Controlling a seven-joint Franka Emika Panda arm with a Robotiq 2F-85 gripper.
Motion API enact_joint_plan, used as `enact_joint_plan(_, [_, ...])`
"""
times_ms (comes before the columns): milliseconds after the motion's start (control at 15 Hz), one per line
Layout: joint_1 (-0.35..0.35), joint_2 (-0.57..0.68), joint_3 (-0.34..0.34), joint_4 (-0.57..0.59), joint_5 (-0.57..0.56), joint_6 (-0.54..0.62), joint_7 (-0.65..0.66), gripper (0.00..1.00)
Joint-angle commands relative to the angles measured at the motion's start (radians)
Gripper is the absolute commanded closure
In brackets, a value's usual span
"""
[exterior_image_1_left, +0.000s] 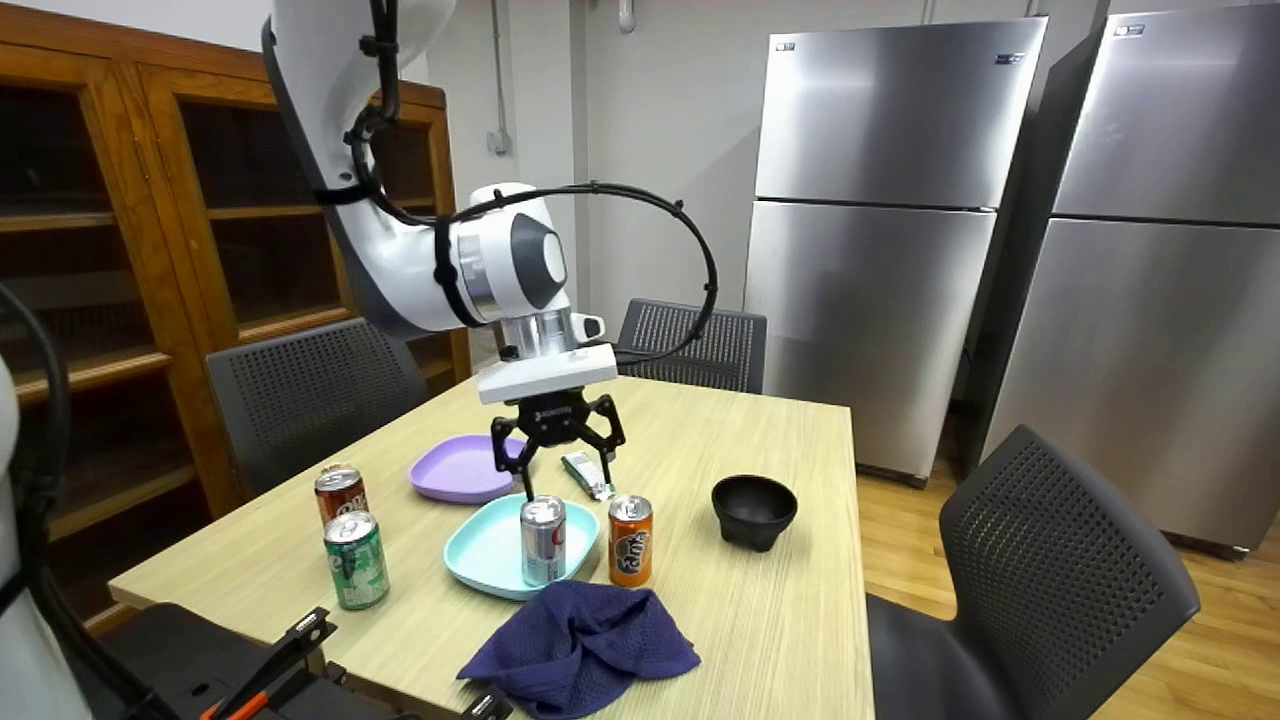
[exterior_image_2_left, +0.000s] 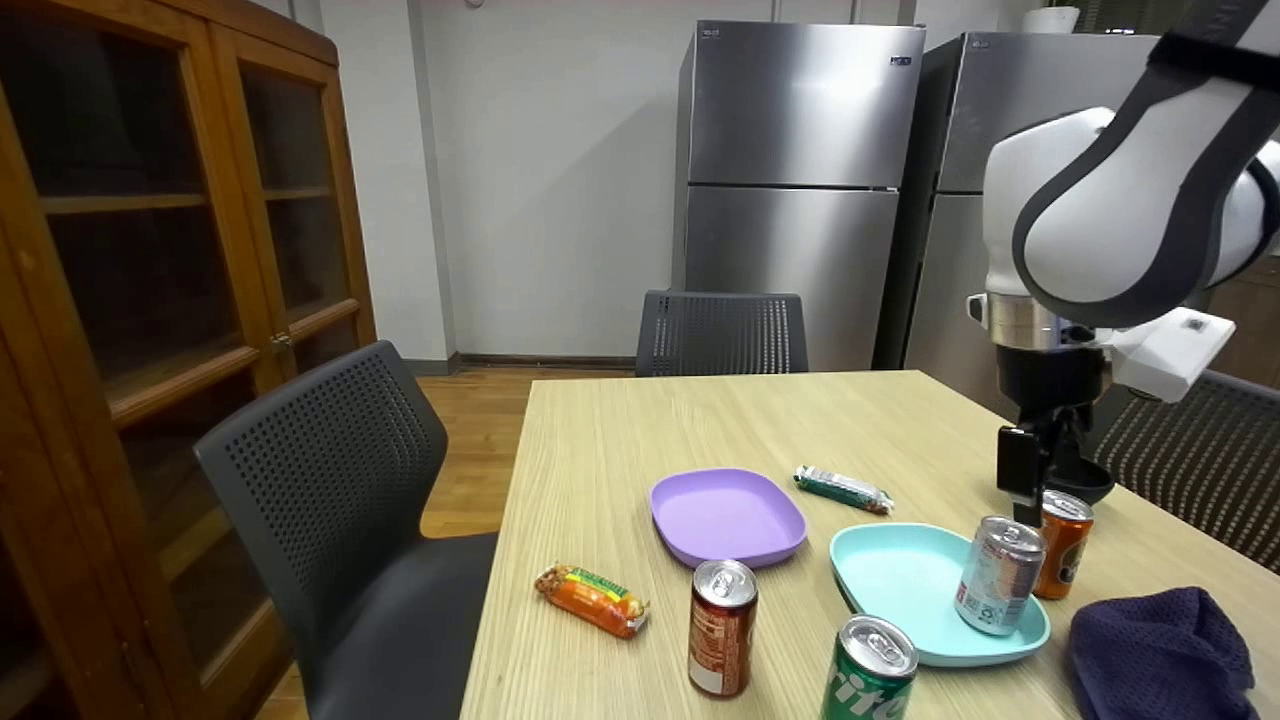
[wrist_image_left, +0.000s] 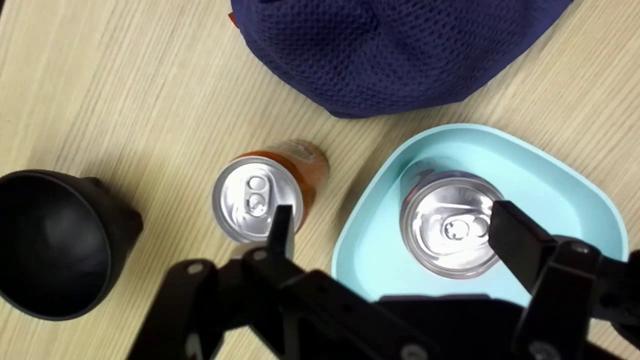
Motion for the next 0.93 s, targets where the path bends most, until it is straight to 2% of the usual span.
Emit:
enact_joint_plan(0, [-0.078,-0.025,0.01,-0.005,0.114,0.046,-0.097,0.0])
enact_joint_plan(200, [-0.146,-0.008,0.024,0.016,0.25,0.096,-0.175,0.0])
enact_joint_plan(400, [-0.187,0.008,0.027,0.046,0.365,0.094,-0.218,0.0])
enact_joint_plan(467, [-0.192,0.012,0.021,0.055,0.375,0.093,-0.224,0.0])
enact_joint_plan(533, [-0.167,0.002,0.008,0.032,0.335,0.091,-0.19,0.0])
enact_joint_plan(867, [-0.18,0.007,0.008,0.043,0.351,0.091,-0.191,0.0])
